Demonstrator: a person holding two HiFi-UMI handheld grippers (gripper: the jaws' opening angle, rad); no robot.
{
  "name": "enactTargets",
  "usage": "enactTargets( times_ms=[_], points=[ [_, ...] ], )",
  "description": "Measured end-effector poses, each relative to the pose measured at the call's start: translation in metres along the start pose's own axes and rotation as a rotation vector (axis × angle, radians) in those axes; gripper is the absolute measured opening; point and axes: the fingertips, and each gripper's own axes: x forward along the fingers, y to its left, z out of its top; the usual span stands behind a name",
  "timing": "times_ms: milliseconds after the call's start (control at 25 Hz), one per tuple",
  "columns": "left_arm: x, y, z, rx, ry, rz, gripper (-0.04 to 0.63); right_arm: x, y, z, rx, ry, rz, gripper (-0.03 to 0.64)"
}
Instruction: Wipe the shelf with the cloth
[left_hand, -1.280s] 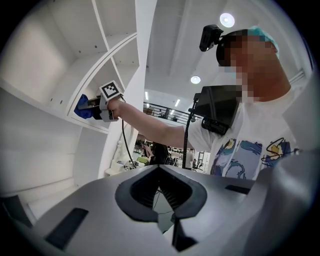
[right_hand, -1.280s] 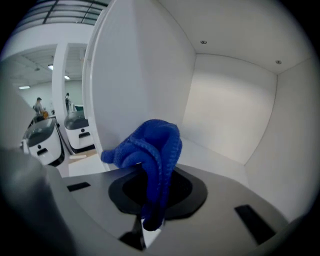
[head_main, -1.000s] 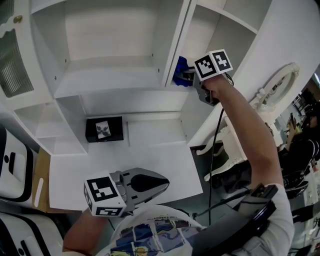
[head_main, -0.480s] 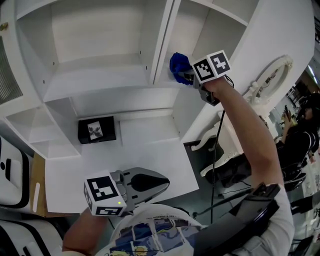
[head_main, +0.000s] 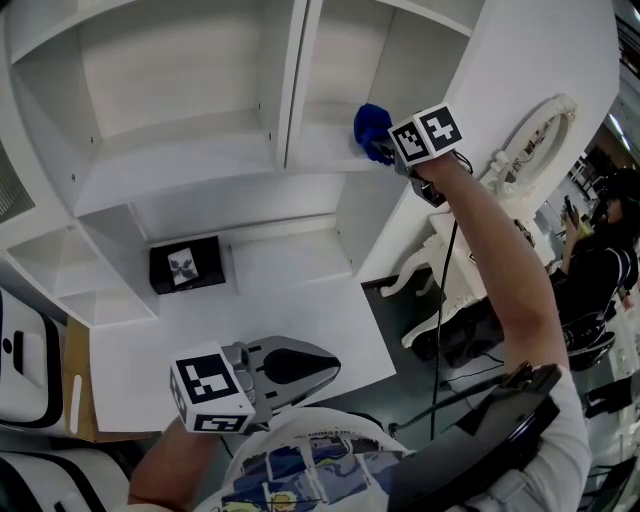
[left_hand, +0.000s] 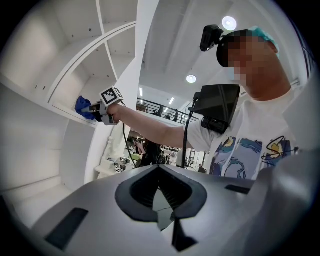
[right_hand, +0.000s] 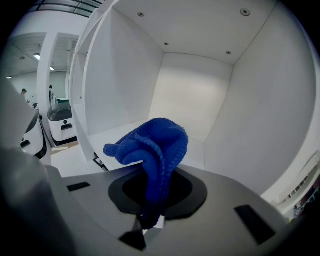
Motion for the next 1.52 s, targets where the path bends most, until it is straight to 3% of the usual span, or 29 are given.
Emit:
enactTargets(
  times_ms=[240,480,600,1120,1520],
  points=[
    [0.01,0.0,-0.002,-0.007,0.016,0.001,0.012,-0.005,-0.024,-0.012,-0.049,0.015,-0.078,0.063],
    [0.02,-0.003,-0.003,-0.01,0.026,0.01,0.012,-0.016,-0.028,-0.018,-0.24,0.055,-0.222,0.063],
    [0.026,-0.004,-0.004,-0.013,0.032,0.014,0.011,-0.021,-0.032,-0.023,-0.282,0.053,-0.263,0.063],
    [0.06,-0.009,-0.008,-0.027,0.039,0.042,0.012,-0.04,-0.033,-0.039,-0.284,-0.037,-0.241,0.063],
    [0.083,0.0,-0.012,-0.048,0.024,0.143,0.012,-0.054,-0.034,-0.069,-0.173,-0.237,-0.131,0.064]
  ],
)
